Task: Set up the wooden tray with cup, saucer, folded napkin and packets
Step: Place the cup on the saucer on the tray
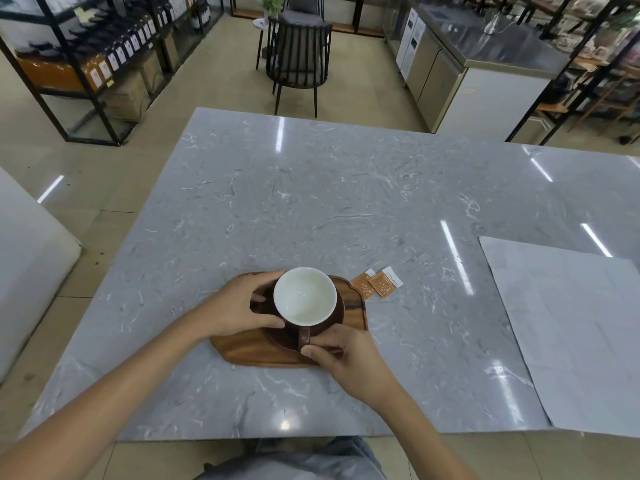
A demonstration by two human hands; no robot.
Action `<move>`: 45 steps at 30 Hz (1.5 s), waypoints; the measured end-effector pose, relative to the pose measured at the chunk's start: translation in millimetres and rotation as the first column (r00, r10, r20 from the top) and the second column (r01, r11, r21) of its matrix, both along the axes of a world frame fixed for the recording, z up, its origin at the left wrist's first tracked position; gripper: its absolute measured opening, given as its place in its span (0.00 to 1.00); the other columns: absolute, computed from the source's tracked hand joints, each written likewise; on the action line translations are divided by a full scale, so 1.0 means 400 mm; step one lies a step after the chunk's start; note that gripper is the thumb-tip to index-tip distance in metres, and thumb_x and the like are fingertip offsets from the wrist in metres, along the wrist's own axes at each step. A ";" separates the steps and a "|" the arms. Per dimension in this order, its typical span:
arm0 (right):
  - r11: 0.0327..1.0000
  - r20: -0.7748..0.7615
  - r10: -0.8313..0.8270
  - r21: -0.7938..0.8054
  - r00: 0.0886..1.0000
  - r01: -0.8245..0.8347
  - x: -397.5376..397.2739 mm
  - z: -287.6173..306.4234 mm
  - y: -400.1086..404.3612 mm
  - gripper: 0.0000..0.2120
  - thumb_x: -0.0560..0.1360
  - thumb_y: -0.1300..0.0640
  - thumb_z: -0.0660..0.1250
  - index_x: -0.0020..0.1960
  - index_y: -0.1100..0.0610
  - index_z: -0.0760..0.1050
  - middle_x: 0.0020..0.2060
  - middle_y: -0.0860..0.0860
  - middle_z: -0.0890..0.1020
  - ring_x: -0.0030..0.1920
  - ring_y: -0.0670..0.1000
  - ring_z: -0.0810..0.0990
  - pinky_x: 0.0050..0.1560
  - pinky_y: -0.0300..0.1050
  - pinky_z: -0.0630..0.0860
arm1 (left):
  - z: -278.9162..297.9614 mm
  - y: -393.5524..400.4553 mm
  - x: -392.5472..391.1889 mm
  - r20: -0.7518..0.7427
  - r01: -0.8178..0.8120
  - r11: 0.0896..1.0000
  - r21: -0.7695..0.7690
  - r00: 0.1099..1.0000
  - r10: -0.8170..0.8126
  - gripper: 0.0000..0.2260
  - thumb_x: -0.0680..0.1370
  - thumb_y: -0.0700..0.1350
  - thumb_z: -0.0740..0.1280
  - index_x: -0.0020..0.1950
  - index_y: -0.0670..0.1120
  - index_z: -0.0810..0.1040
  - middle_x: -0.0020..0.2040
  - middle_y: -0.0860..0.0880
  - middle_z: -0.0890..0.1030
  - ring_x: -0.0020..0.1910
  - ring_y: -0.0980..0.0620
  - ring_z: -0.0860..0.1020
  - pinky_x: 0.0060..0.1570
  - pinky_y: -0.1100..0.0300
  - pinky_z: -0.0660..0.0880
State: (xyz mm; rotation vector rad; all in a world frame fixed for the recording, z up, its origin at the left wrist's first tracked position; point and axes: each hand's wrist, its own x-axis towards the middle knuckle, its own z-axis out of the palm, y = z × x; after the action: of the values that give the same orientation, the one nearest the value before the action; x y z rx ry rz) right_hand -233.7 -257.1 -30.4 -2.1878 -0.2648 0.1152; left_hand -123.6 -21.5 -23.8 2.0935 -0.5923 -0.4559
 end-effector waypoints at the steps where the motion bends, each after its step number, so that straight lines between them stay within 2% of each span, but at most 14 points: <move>1: 1.000 0.012 -0.024 -0.007 1.000 0.024 0.000 0.000 -0.007 0.07 0.76 0.47 0.72 0.48 0.49 0.86 0.43 0.43 0.86 0.46 0.43 0.83 0.48 0.40 0.80 | -0.001 0.004 -0.006 0.002 -0.005 1.000 -0.001 1.000 0.005 0.41 0.65 0.53 0.81 0.74 0.64 0.67 0.70 0.66 0.74 0.68 0.65 0.73 0.63 0.58 0.77; 4: 0.969 0.046 -0.245 0.054 0.968 0.243 0.012 0.000 -0.042 0.09 0.73 0.42 0.74 0.46 0.47 0.84 0.42 0.41 0.86 0.44 0.42 0.84 0.43 0.35 0.79 | -0.012 0.007 -0.031 0.000 -0.073 0.997 -0.034 0.997 0.073 0.42 0.64 0.57 0.82 0.74 0.63 0.67 0.71 0.65 0.73 0.69 0.63 0.72 0.65 0.56 0.77; 6: 0.940 0.061 -0.336 0.080 0.940 0.331 0.028 0.001 -0.058 0.12 0.73 0.43 0.75 0.53 0.46 0.81 0.48 0.39 0.84 0.50 0.39 0.82 0.46 0.30 0.77 | -0.017 0.002 -0.043 0.016 -0.141 0.988 -0.055 0.990 0.142 0.40 0.63 0.58 0.81 0.73 0.63 0.70 0.69 0.64 0.75 0.69 0.63 0.72 0.68 0.56 0.74; 8: 0.956 0.057 -0.294 0.045 0.954 0.292 0.046 0.002 -0.061 0.20 0.75 0.43 0.73 0.65 0.44 0.76 0.57 0.38 0.80 0.59 0.38 0.78 0.55 0.31 0.75 | -0.018 -0.004 -0.048 -0.001 -0.163 0.983 -0.085 0.987 0.163 0.38 0.63 0.58 0.81 0.71 0.64 0.72 0.67 0.65 0.77 0.69 0.65 0.72 0.70 0.57 0.72; 10: 0.974 0.015 -0.222 0.053 0.975 0.221 0.054 0.001 -0.053 0.24 0.77 0.43 0.70 0.72 0.41 0.71 0.63 0.38 0.78 0.63 0.41 0.77 0.63 0.41 0.76 | -0.021 -0.008 -0.053 -0.061 -0.138 0.983 -0.118 0.989 0.132 0.38 0.65 0.54 0.82 0.72 0.62 0.72 0.67 0.65 0.77 0.70 0.65 0.72 0.71 0.59 0.70; 11: 0.978 0.001 -0.198 0.065 0.980 0.198 0.054 -0.001 -0.049 0.24 0.77 0.42 0.69 0.72 0.38 0.69 0.63 0.39 0.79 0.61 0.42 0.78 0.62 0.45 0.78 | -0.024 -0.010 -0.056 -0.082 -0.128 0.983 -0.134 0.990 0.118 0.38 0.65 0.53 0.82 0.73 0.60 0.72 0.68 0.65 0.78 0.70 0.64 0.73 0.72 0.59 0.69; 14: 0.982 -0.003 -0.187 0.039 0.982 0.187 0.055 -0.010 -0.046 0.24 0.77 0.39 0.65 0.71 0.28 0.64 0.53 0.45 0.85 0.45 0.46 0.83 0.51 0.48 0.81 | -0.030 -0.015 -0.064 -0.098 -0.163 0.975 -0.150 0.984 0.149 0.38 0.65 0.52 0.83 0.73 0.61 0.72 0.66 0.64 0.79 0.67 0.62 0.76 0.71 0.60 0.70; 17: 0.984 0.002 -0.181 0.008 0.984 0.181 0.061 -0.018 -0.056 0.26 0.78 0.40 0.65 0.75 0.34 0.63 0.40 0.44 0.81 0.37 0.44 0.78 0.42 0.41 0.77 | -0.025 -0.018 -0.067 -0.080 -0.198 0.972 -0.128 0.979 0.189 0.38 0.63 0.57 0.82 0.71 0.66 0.72 0.64 0.67 0.79 0.64 0.64 0.76 0.69 0.59 0.70; 23: 0.986 -0.009 -0.166 -0.003 0.986 0.166 0.066 -0.027 -0.061 0.25 0.81 0.43 0.64 0.75 0.31 0.60 0.34 0.45 0.76 0.35 0.44 0.75 0.40 0.40 0.73 | -0.025 -0.022 -0.073 -0.108 -0.211 0.966 -0.148 0.975 0.196 0.38 0.63 0.54 0.82 0.71 0.61 0.74 0.65 0.66 0.79 0.68 0.66 0.74 0.72 0.54 0.69; 26: 0.985 0.001 -0.173 -0.026 0.985 0.173 0.065 -0.030 -0.061 0.25 0.81 0.43 0.63 0.75 0.31 0.60 0.28 0.42 0.70 0.31 0.42 0.72 0.34 0.33 0.67 | -0.023 -0.022 -0.073 -0.114 -0.207 0.969 -0.138 0.975 0.192 0.37 0.63 0.53 0.82 0.71 0.63 0.74 0.65 0.66 0.79 0.68 0.65 0.74 0.72 0.54 0.69; 32: 0.981 -0.001 -0.192 -0.005 0.981 0.192 0.061 -0.033 -0.052 0.25 0.81 0.45 0.65 0.75 0.34 0.63 0.29 0.36 0.73 0.32 0.41 0.71 0.34 0.32 0.67 | -0.018 -0.016 -0.064 -0.139 -0.170 0.979 -0.115 0.978 0.153 0.37 0.66 0.50 0.81 0.72 0.61 0.72 0.67 0.65 0.78 0.69 0.64 0.74 0.73 0.51 0.68; 39: 0.973 -0.047 -0.229 0.029 0.972 0.230 0.060 -0.036 -0.048 0.25 0.80 0.44 0.65 0.76 0.37 0.65 0.30 0.37 0.74 0.34 0.43 0.72 0.37 0.34 0.69 | -0.015 -0.015 -0.063 -0.145 -0.161 0.980 -0.120 0.979 0.143 0.38 0.66 0.51 0.82 0.73 0.59 0.72 0.69 0.63 0.77 0.71 0.63 0.72 0.74 0.51 0.67; 41: 0.976 -0.051 -0.209 0.047 0.977 0.212 0.059 -0.031 -0.047 0.25 0.80 0.43 0.65 0.76 0.35 0.64 0.32 0.41 0.77 0.37 0.45 0.76 0.40 0.37 0.73 | -0.012 -0.013 -0.062 -0.130 -0.158 0.982 -0.108 0.981 0.144 0.38 0.65 0.54 0.82 0.73 0.61 0.72 0.68 0.65 0.77 0.70 0.65 0.72 0.74 0.55 0.68; 45: 0.978 -0.098 -0.196 0.051 0.976 0.201 0.063 -0.021 -0.058 0.27 0.78 0.39 0.65 0.75 0.34 0.64 0.41 0.53 0.84 0.43 0.49 0.83 0.51 0.49 0.80 | 0.008 -0.002 -0.056 -0.093 -0.126 0.992 -0.030 0.988 0.123 0.38 0.63 0.57 0.82 0.71 0.65 0.71 0.67 0.68 0.76 0.68 0.69 0.72 0.69 0.58 0.71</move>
State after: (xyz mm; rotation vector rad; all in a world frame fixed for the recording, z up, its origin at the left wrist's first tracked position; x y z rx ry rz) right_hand -208.7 -280.4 -38.7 -2.1286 0.0032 0.0945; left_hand -145.9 -22.5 -20.5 2.0503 -0.4110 -0.4629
